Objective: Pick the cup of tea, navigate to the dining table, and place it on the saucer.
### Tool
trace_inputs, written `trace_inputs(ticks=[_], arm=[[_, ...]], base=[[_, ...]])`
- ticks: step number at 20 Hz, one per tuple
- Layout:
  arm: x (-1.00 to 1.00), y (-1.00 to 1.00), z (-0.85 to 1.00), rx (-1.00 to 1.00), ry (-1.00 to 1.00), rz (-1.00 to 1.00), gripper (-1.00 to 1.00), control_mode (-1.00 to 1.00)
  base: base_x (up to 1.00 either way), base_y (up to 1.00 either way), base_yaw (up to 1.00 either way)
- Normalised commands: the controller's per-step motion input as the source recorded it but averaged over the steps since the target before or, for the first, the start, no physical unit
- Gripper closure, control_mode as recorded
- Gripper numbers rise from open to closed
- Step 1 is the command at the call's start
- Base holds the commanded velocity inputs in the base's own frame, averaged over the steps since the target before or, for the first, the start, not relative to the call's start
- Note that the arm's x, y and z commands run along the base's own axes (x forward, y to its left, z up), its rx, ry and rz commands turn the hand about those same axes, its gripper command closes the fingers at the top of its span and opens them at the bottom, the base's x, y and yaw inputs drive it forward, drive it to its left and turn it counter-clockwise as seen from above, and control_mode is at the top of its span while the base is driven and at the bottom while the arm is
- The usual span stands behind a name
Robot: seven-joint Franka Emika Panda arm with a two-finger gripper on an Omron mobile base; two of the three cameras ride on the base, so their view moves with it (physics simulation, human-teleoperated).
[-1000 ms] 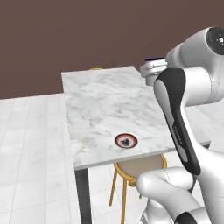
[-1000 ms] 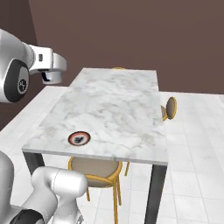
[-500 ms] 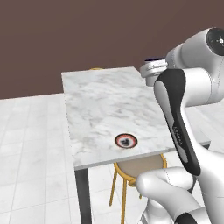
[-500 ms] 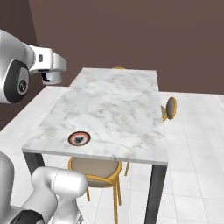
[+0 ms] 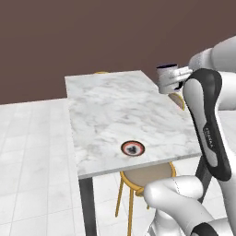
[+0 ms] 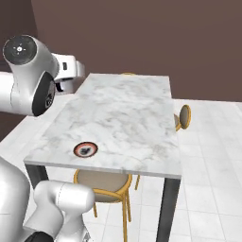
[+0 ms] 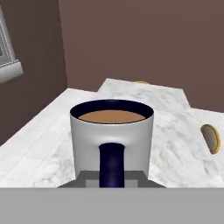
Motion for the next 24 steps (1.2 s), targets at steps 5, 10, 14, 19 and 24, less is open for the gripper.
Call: trace_inputs(ticks=[5, 10, 14, 19, 24], arm=[[0.23, -0.35, -0.43, 0.0, 0.04, 0.5, 1.0, -1.0], [0.42, -0.33, -0.69, -0.07, 0.15, 0.51, 1.0, -1.0], [0.38, -0.39, -0.77, -0.11, 0.08, 0.53, 1.0, -1.0], [0.27, -0.03, -0.87, -0.01, 0.0, 0.43, 1.0, -1.0], [0.47, 0.22, -0.48, 0.06, -0.05, 0.19, 1.0, -1.0]], base=[[0.0, 0.0, 0.0], [0.0, 0.0, 0.0], [0.0, 0.0, 0.0], [0.0, 0.0, 0.0], [0.0, 0.0, 0.0]])
